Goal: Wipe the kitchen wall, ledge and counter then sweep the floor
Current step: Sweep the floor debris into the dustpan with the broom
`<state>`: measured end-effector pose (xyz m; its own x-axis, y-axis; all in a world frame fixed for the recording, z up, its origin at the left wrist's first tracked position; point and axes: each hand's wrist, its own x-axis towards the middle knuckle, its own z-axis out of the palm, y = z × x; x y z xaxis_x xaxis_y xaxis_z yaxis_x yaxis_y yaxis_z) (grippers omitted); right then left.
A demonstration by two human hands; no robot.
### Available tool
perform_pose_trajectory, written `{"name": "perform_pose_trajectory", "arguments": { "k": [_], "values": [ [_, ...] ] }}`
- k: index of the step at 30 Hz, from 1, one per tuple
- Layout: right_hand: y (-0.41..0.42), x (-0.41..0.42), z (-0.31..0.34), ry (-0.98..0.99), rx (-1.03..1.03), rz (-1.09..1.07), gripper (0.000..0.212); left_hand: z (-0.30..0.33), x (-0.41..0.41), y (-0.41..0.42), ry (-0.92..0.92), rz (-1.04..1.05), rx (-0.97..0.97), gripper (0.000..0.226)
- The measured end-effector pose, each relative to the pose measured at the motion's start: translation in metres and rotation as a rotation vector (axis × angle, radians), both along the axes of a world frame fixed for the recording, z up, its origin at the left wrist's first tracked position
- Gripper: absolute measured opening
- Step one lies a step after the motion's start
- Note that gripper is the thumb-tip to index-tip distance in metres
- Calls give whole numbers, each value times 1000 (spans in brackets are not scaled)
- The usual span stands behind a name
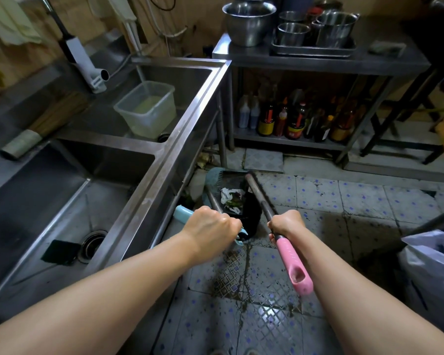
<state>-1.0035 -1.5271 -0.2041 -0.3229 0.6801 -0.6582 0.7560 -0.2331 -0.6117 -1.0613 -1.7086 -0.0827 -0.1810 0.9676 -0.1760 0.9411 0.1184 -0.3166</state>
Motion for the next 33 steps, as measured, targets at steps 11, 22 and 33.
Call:
{"name": "perform_pose_trajectory", "arguments": {
  "k": [11,22,33],
  "values": [
    [-3,1,-1,-13,12,-33,25,5,15,13,21,-33,-88,13],
    [-4,2,0,9,-20,-29,27,0,4,10,14,-43,-86,7],
    [-9,3,-3,-27,-2,-3,21,0,12,12,86,-104,33,28]
  ]
}}
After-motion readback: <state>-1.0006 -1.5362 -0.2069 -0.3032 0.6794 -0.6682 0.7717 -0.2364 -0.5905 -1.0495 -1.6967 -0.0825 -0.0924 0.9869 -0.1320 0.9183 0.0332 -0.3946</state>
